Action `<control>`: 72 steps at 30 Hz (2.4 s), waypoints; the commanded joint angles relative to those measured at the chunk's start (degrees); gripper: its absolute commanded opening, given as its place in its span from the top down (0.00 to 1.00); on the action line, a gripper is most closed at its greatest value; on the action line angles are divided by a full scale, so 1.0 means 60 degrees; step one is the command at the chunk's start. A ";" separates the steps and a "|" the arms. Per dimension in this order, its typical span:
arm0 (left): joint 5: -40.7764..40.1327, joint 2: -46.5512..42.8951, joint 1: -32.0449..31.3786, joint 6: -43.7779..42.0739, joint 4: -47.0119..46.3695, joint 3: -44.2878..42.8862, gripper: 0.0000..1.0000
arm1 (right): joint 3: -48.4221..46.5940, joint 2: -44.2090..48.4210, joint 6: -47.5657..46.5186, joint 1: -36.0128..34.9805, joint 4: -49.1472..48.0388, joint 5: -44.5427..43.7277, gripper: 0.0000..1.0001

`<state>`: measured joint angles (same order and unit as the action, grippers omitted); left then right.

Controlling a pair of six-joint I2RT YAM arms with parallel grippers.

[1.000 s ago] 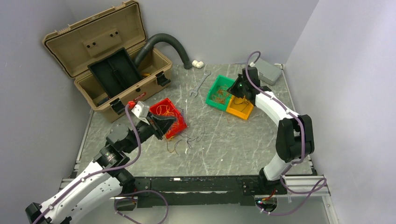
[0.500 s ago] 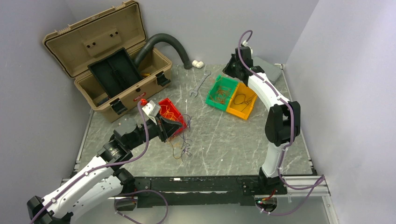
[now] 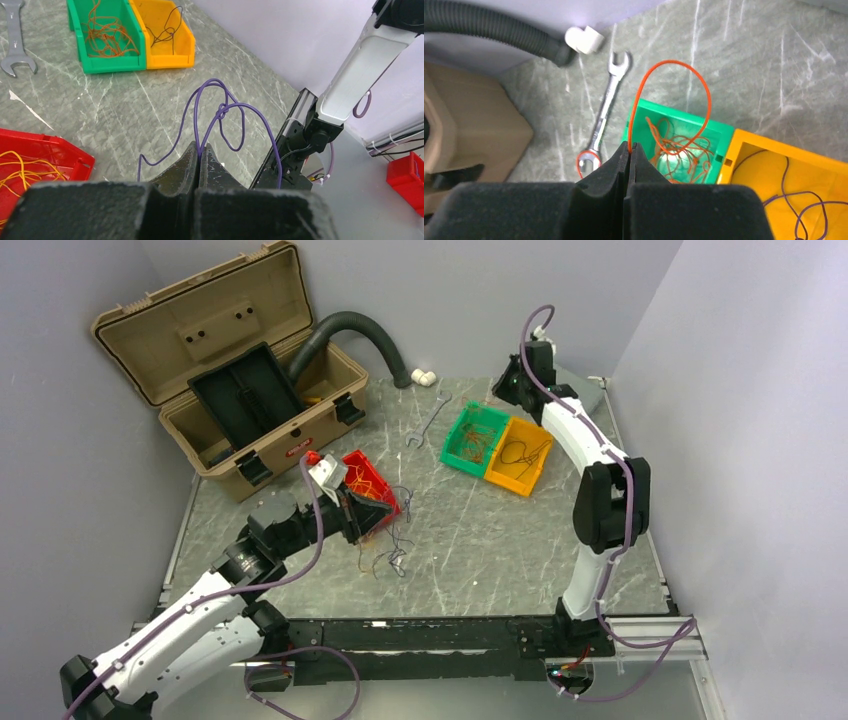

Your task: Untangle the cables

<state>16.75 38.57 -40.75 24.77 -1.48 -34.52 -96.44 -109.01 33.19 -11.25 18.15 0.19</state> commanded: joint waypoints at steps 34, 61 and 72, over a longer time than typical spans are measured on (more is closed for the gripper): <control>0.0104 0.1127 -0.0052 -0.0057 0.0074 -0.0264 1.00 | 0.1528 -0.0850 -0.0615 -0.0448 -0.0796 0.1757 0.66; 0.1485 0.4003 -0.0037 0.0106 -0.0280 -0.1878 1.00 | 0.9771 0.8217 -0.2943 -0.2628 -0.4447 0.5076 0.00; 0.1105 0.4109 -0.0039 -0.0022 -0.0024 -0.1978 1.00 | 1.1118 0.9948 -0.2920 -0.2915 -0.6098 0.6775 0.08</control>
<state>23.20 62.74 -40.91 25.56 -0.86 -43.48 -30.55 -49.76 17.28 -28.29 -11.35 35.07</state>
